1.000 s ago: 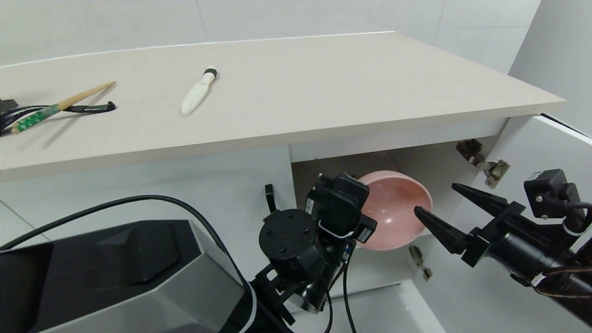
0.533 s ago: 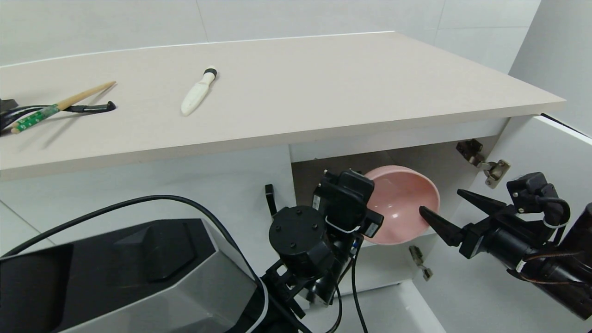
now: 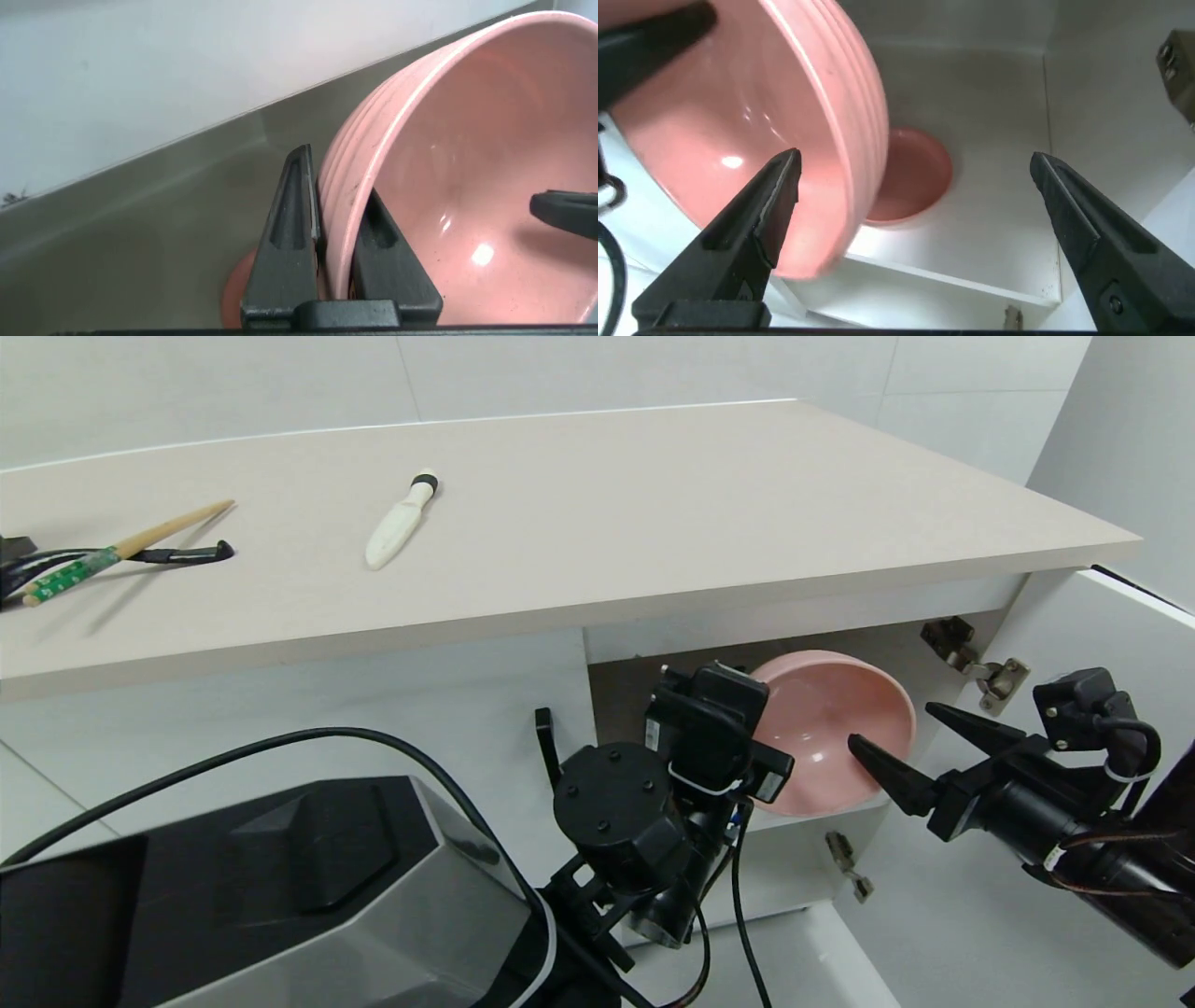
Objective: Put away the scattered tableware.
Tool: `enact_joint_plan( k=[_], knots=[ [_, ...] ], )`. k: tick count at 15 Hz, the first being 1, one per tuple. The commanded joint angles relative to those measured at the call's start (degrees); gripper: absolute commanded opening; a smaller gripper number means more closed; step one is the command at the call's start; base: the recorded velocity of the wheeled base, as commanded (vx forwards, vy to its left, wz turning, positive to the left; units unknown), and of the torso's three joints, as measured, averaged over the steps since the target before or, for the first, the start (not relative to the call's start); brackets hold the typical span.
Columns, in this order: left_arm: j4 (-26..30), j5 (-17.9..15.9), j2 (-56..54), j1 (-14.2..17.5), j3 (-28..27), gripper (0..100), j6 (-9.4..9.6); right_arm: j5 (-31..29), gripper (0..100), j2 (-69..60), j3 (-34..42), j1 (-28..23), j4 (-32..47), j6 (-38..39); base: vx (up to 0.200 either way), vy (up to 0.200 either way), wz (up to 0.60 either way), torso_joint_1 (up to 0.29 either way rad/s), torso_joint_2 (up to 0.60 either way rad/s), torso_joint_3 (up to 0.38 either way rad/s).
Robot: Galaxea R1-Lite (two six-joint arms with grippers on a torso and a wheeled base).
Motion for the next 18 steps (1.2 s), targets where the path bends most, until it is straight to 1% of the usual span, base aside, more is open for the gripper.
enact_joint_plan(
  k=[1, 2, 3, 5, 8, 12, 13, 14, 15, 16, 18],
  knots=[
    [-0.06, 0.01, -0.19, -0.02, -0.04, 0, -0.06, 0.02, 100, -0.65, 0.11, 0.28, -0.06, -0.02, 0.000, 0.000, 0.00, 0.000, 0.00, 0.000],
    [-0.06, 0.01, -0.10, -0.02, -0.04, 0, -0.06, 0.10, 100, -1.53, 0.28, 1.34, -0.06, -0.02, 0.000, 0.000, 0.00, 0.000, 0.00, 0.000],
    [-0.06, 0.01, -0.01, -0.02, -0.12, 0, -0.06, 0.02, 0, -2.67, 0.55, 4.15, -0.06, -0.02, 0.000, 0.000, 0.00, 0.000, 0.00, 0.000],
    [-0.06, 0.01, 0.08, -0.02, -0.83, 0, -0.23, 0.02, 0, -2.76, 0.99, 6.79, -0.06, -0.02, 0.000, 0.000, 0.00, 0.000, 0.00, 0.000],
    [-0.06, 0.01, 0.08, -0.28, -1.53, 0, -0.23, 0.02, 0, -2.67, 0.90, 6.79, -0.06, -0.02, 0.000, 0.000, 0.00, 0.000, 0.00, 0.000],
    [-0.06, 0.01, 0.25, -0.72, -1.35, 0, -0.85, 0.02, 0, -2.84, 0.55, 6.52, -0.06, -0.02, 0.000, 0.000, 0.00, 0.000, 0.00, 0.000],
    [-0.06, 0.01, 0.16, -0.90, -1.35, 100, -1.46, 0.02, 0, -2.93, 0.46, 6.17, -0.06, -0.02, 0.000, 0.000, 0.00, 0.000, 0.00, 0.000],
    [-0.06, 0.01, -0.10, -0.99, -1.35, 100, -2.08, 0.02, 0, -3.02, 0.37, 5.55, -0.06, 0.07, 0.000, 0.000, 0.00, 0.000, 0.00, 0.000],
    [-0.06, 0.01, -0.80, -0.90, -0.83, 100, -2.08, 0.02, 0, -3.02, 0.28, 4.50, -0.06, 0.07, 0.000, 0.000, 0.00, 0.000, 0.00, 0.000],
    [-0.06, 0.10, -2.12, -0.81, 0.84, 100, -2.34, 0.10, 0, -3.02, 0.11, 3.62, -0.06, 0.07, 0.000, 0.000, 0.00, 0.000, 0.00, 0.000],
    [-0.06, -0.07, -6.60, -0.90, 4.36, 100, -3.84, 0.10, 0, -2.84, -0.16, 2.39, -0.06, 0.07, 0.000, 0.000, 0.00, 0.000, 0.00, 0.000]
  ],
)
